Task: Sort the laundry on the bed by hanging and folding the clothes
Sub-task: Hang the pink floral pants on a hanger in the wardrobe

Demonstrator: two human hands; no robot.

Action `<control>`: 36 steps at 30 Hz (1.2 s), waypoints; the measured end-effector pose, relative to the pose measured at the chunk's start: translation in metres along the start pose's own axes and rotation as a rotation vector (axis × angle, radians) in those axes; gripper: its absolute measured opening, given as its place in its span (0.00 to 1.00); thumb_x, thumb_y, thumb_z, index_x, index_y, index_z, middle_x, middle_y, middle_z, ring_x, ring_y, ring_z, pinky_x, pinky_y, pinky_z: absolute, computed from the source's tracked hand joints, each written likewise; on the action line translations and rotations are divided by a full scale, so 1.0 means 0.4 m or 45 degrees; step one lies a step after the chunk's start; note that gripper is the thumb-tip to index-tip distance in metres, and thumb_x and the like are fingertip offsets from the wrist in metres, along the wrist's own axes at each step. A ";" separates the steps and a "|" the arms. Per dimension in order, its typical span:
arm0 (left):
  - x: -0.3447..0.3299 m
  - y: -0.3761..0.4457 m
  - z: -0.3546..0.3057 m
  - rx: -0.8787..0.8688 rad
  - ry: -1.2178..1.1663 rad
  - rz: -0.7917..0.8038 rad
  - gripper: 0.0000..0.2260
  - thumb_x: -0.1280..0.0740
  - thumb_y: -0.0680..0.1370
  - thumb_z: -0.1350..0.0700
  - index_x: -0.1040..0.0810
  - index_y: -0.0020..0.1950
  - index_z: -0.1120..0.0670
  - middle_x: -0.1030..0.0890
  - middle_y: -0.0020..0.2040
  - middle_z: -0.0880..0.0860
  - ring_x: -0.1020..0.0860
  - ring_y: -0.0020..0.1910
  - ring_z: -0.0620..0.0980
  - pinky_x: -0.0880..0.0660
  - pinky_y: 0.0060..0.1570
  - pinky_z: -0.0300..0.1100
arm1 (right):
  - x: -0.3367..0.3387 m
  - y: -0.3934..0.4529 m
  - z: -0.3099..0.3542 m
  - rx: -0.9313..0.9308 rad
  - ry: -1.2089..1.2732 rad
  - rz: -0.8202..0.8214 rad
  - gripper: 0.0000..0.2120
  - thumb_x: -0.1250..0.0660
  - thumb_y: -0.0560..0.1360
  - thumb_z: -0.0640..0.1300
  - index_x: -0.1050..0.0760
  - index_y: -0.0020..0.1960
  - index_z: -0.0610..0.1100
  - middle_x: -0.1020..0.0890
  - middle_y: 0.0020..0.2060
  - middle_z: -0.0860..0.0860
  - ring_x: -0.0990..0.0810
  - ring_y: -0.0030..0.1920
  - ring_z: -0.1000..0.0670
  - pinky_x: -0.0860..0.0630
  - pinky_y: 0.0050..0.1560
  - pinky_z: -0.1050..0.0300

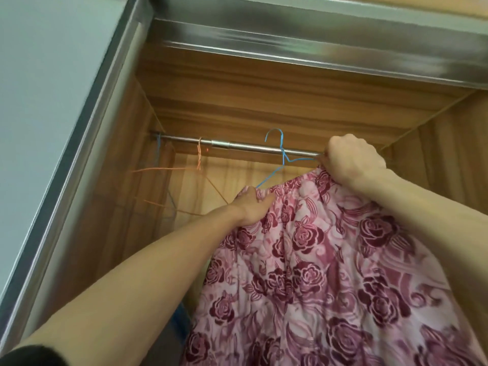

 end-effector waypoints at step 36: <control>-0.291 0.130 -0.082 -0.199 -0.271 0.213 0.49 0.62 0.66 0.16 0.45 0.83 0.35 0.38 0.84 0.49 0.44 0.84 0.55 0.53 0.82 0.58 | -0.142 -0.038 -0.029 -0.239 -0.087 0.284 0.14 0.37 0.82 0.43 0.23 0.64 0.38 0.21 0.63 0.38 0.21 0.63 0.34 0.28 0.51 0.49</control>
Point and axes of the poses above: each hand's wrist, its own y-axis towards the middle knuckle, its own x-axis out of the back of the hand, z = x × y, the point moved 7 cm from there along y, towards the middle knuckle
